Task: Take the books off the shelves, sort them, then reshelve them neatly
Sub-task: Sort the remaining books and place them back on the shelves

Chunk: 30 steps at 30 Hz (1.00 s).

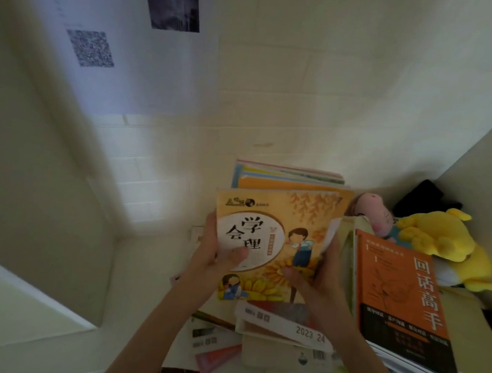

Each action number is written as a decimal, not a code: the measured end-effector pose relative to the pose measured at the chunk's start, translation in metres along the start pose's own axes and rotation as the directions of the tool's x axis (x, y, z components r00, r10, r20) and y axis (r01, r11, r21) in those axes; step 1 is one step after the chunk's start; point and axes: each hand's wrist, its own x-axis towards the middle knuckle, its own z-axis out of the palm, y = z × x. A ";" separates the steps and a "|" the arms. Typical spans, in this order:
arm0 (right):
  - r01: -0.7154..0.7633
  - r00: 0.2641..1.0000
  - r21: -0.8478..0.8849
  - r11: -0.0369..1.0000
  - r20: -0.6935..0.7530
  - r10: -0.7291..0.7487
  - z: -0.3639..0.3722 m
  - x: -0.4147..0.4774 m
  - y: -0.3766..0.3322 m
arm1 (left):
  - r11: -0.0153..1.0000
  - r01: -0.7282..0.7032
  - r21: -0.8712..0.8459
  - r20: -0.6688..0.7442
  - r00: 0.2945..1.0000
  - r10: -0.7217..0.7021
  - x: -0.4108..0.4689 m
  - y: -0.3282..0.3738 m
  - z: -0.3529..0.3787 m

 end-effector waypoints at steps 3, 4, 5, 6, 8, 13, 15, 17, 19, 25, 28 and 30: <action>-0.096 0.995 -0.037 0.995 -0.014 0.096 -0.008 -0.010 0.016 | 0.998 -0.001 0.056 0.086 0.996 -0.004 -0.001 -0.017 0.019; -0.134 0.991 -0.015 0.991 -0.015 0.134 -0.008 -0.013 0.020 | 0.996 -0.011 0.089 0.101 0.995 0.002 -0.002 -0.022 0.024; -0.142 0.990 -0.005 0.990 -0.018 0.142 -0.010 -0.015 0.024 | 0.992 -0.037 0.120 0.106 0.994 0.024 -0.003 -0.026 0.028; -0.129 0.991 -0.020 0.991 -0.028 0.129 -0.012 -0.015 0.029 | 0.988 -0.060 0.141 0.104 0.994 0.045 -0.003 -0.028 0.031; -0.081 0.996 -0.055 0.995 -0.045 0.079 -0.012 -0.014 0.035 | 0.984 -0.082 0.156 0.093 0.993 0.068 0.001 -0.031 0.034; -0.011 0.991 -0.017 1.000 -0.130 0.008 0.002 -0.007 0.029 | 0.988 -0.092 0.122 0.032 0.996 0.088 0.010 -0.035 0.038; 0.014 0.992 -0.003 1.000 -0.129 -0.014 0.004 -0.004 0.027 | 0.987 -0.102 0.121 0.043 0.994 0.097 0.009 -0.032 0.040; 0.032 0.995 -0.003 0.999 -0.089 -0.032 0.001 -0.004 0.029 | 0.986 -0.118 0.121 0.037 0.993 0.114 0.007 -0.030 0.036; 0.013 0.998 0.003 1.000 -0.059 -0.013 -0.003 -0.005 0.032 | 0.973 -0.136 0.186 -0.006 0.990 0.139 0.003 -0.030 0.031; 0.096 0.988 -0.053 0.994 -0.120 -0.102 -0.002 -0.004 0.032 | 0.868 -0.183 0.463 0.029 0.981 0.192 -0.001 -0.043 0.030; 0.126 0.979 -0.061 0.990 -0.152 -0.134 -0.013 -0.001 0.029 | 0.711 -0.330 0.621 0.116 0.936 0.334 0.005 -0.046 0.024; 0.128 0.983 -0.087 0.988 -0.118 -0.138 -0.018 -0.002 0.024 | 0.658 -0.376 0.653 0.145 0.914 0.379 0.010 -0.049 0.020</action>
